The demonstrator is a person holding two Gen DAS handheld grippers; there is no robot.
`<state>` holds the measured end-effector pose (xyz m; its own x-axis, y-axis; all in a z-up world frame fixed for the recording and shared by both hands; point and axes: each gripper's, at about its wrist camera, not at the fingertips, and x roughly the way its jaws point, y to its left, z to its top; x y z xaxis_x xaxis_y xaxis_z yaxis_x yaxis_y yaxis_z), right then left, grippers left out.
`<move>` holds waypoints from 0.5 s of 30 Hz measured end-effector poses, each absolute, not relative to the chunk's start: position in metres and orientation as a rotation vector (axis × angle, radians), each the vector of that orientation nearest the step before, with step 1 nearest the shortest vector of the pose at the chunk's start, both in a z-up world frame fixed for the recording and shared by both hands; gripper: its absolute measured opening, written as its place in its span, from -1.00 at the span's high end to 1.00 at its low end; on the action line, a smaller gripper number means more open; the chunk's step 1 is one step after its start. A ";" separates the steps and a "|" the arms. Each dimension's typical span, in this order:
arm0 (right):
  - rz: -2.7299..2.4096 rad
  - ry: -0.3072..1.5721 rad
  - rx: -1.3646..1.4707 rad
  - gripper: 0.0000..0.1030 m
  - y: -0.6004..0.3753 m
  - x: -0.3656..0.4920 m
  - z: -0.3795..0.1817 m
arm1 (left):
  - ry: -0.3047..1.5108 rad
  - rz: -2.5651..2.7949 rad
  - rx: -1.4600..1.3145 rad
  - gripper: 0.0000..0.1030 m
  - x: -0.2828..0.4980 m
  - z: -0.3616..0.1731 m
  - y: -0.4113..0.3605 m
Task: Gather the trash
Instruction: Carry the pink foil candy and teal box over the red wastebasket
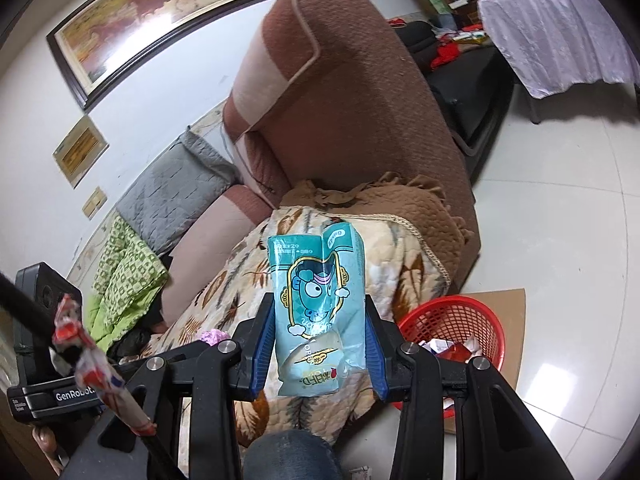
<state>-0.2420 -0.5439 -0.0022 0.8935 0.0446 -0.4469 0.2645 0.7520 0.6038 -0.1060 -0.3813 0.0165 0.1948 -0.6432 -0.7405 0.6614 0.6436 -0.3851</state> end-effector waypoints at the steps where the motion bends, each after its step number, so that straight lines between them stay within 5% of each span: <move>1: -0.129 0.461 0.725 0.14 -0.547 -0.242 -0.005 | 1.043 -0.922 0.021 0.53 -0.103 0.011 -0.386; 15: -0.196 0.509 0.833 0.13 -0.580 -0.237 -0.051 | 1.153 -0.919 0.041 0.53 -0.072 -0.045 -0.431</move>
<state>-0.2366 -0.5798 -0.0512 0.8631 0.0298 -0.5042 0.3604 0.6630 0.6562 -0.0718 -0.4313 -0.0453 0.0963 -0.6008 -0.7936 0.6401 0.6479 -0.4128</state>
